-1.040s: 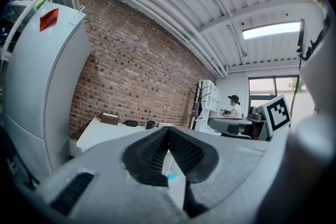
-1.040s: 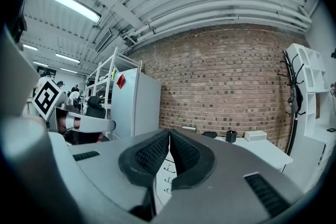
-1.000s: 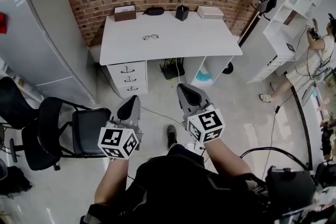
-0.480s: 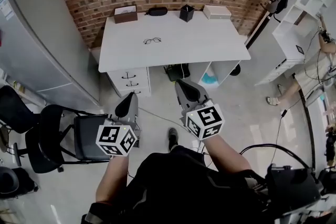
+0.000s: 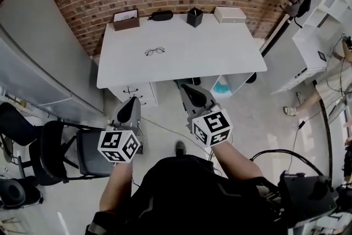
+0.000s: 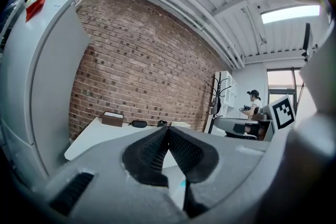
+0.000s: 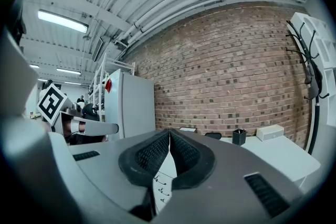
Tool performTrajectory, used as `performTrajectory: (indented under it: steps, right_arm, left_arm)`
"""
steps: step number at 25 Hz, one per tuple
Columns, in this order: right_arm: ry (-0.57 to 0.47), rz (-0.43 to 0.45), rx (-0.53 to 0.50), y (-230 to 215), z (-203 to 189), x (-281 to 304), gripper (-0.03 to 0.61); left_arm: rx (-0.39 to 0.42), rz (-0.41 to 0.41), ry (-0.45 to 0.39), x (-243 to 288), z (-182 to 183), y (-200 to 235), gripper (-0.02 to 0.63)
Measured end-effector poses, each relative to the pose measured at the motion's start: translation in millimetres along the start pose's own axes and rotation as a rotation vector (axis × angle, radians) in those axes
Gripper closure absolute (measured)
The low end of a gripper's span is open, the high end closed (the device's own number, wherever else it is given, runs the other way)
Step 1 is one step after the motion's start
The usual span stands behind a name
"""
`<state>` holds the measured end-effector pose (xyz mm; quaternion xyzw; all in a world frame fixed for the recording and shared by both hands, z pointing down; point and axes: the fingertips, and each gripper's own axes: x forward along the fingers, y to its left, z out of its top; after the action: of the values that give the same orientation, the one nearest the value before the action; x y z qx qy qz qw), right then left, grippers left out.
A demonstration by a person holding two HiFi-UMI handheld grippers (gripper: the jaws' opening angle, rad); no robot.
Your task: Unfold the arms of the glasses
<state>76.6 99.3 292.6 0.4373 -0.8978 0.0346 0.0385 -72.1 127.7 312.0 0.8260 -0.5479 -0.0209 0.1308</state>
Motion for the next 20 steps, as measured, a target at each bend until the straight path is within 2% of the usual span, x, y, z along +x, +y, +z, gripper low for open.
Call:
performTrajectory:
  steps: [12, 20]
  right_arm:
    - [0.016, 0.049, 0.052, -84.9, -9.2, 31.5, 0.569]
    - [0.034, 0.083, 0.059, -102.7, -15.4, 58.8, 0.569]
  left_arm:
    - [0.022, 0.071, 0.1, 78.1, -7.0, -3.6, 0.606]
    - [0.053, 0.064, 0.121, 108.6, -1.5, 0.8, 0.606]
